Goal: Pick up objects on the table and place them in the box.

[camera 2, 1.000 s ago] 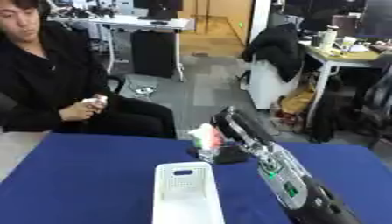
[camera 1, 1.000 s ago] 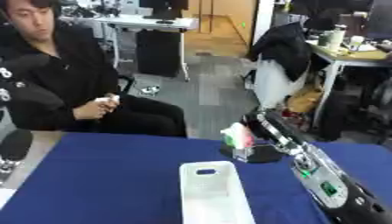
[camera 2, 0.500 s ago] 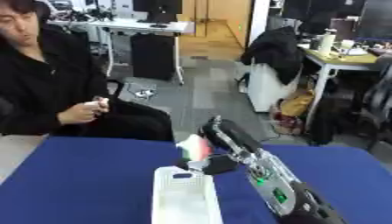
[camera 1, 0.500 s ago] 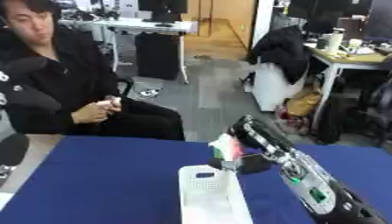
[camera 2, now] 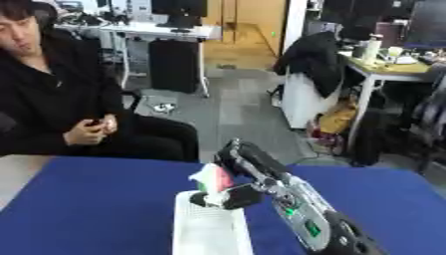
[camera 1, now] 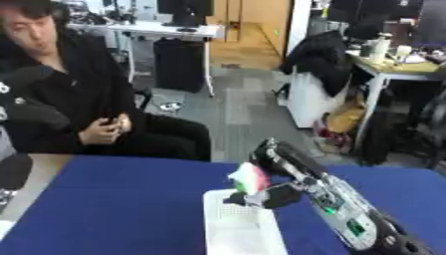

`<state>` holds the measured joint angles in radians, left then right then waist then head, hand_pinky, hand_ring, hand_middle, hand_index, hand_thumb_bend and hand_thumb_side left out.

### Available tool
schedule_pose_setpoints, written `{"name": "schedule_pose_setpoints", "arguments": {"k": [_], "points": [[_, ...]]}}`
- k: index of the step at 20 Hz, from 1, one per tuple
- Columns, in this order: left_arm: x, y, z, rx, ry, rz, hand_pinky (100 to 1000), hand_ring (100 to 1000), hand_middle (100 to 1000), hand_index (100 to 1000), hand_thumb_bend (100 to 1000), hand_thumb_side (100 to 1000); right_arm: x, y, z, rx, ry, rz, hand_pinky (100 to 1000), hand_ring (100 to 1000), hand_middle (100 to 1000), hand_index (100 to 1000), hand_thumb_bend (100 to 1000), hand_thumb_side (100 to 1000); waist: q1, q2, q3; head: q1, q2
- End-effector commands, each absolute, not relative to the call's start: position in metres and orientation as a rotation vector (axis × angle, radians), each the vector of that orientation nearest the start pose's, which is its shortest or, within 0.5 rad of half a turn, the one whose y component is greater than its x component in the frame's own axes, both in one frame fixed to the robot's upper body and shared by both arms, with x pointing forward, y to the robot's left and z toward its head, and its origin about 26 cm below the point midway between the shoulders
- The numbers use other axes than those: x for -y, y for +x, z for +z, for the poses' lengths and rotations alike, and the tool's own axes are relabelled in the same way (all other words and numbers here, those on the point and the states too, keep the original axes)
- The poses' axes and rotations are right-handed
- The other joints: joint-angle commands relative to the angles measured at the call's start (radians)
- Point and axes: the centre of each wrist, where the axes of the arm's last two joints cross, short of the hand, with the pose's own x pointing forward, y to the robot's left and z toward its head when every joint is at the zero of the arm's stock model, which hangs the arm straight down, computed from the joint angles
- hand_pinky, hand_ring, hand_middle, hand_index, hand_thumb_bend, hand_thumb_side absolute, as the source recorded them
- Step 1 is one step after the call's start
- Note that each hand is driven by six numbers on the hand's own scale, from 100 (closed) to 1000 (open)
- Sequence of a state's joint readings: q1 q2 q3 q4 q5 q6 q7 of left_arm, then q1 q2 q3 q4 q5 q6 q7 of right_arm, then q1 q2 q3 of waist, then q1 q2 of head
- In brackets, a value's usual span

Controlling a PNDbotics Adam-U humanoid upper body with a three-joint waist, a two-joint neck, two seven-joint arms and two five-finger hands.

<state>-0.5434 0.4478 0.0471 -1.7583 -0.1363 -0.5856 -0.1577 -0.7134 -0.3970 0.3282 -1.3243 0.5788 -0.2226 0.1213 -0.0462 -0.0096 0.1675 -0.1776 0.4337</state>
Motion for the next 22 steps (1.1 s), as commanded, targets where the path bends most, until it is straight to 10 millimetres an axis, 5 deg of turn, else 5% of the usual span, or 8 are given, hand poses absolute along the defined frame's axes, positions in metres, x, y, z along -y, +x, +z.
{"name": "schedule_pose_setpoints", "arguments": {"k": [1,5,11,22], "points": [[-0.285,0.352,0.257,-3.142,-0.387,1.051,519,605,477,718,133,813,0.213,0.420,0.166,1.976,-0.618,1.370,100,100,185,423,651,586,0.003,-0.012,-0.002,-0.004,-0.010],[-0.286,0.352,0.256,-3.142,-0.388,1.051,519,605,477,718,132,813,0.217,0.420,0.159,1.953,-0.623,1.384,100,100,185,424,603,631,0.003,-0.012,-0.004,-0.001,-0.010],[-0.286,0.352,0.256,-3.141,-0.392,1.054,519,605,476,718,133,813,0.218,0.418,0.150,1.925,-0.603,1.401,100,100,183,427,653,586,0.003,-0.012,-0.005,0.005,-0.002],[-0.287,0.352,0.256,-3.139,-0.395,1.060,519,605,475,718,132,814,0.216,0.416,0.139,1.893,-0.567,1.429,100,100,184,433,643,591,0.002,-0.011,-0.006,0.056,0.084]]}}
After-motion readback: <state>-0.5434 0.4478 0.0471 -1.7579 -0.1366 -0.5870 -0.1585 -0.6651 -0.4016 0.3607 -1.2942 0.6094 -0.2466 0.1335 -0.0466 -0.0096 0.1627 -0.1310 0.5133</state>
